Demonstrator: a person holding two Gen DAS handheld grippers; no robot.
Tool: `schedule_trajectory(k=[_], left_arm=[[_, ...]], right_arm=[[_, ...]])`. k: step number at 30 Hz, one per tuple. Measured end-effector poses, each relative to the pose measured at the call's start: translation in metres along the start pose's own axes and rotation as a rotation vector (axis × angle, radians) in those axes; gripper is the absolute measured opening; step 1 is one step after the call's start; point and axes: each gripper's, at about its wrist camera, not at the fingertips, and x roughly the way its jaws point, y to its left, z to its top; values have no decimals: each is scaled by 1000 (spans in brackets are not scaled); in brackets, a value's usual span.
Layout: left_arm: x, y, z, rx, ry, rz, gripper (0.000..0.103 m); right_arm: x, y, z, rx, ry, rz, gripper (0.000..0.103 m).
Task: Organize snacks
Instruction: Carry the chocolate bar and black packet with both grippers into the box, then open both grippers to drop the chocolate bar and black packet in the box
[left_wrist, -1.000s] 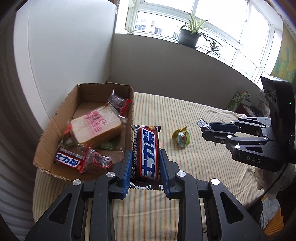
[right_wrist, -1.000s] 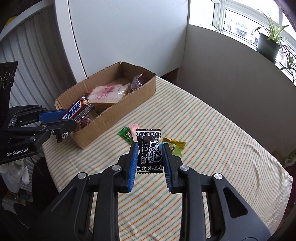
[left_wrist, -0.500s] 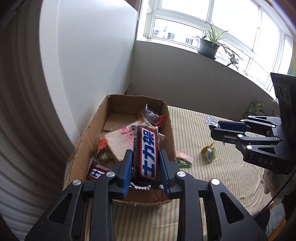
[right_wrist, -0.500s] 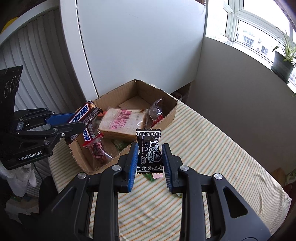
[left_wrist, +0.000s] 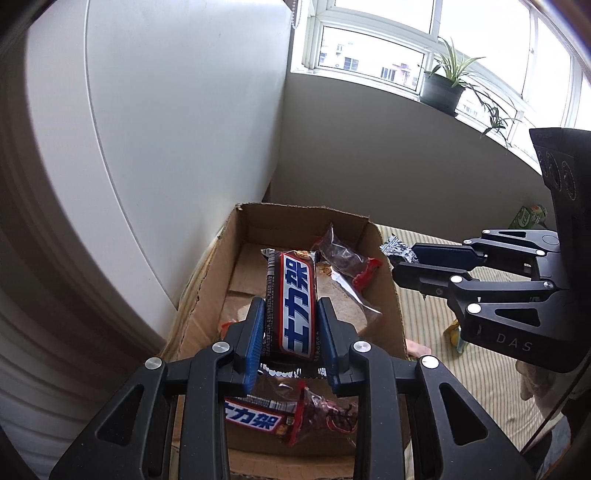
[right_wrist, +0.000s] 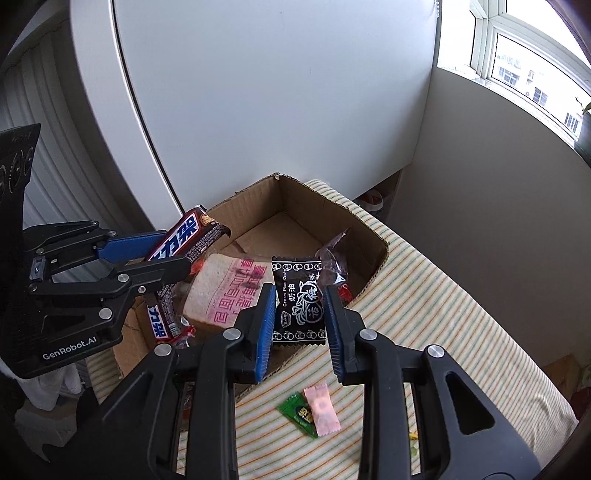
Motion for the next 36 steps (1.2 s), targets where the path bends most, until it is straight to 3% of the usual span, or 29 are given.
schedule_trajectory(k=[17,19,21,22,26,36], left_arm=[[29,14,15,-7,9,58,27],[29,15,15,-5,12,60,27],[30,15,17,-6,13,70,27],[30,15,17,-6,14,73,27],[28,18,19,-19,9,72,38],[2,18,14,-36,-21,64,38]], right_arm=[[43,-2,19,-15,16,33,27],[46,-3,20,-15,18,25,32],[42,-4,19,-13,0,11,64],[39,-5,18,-12,-16,4,68],[31,-8,18,1,-28,-5,69],[-7,-15,5,49,-57,-30,70]])
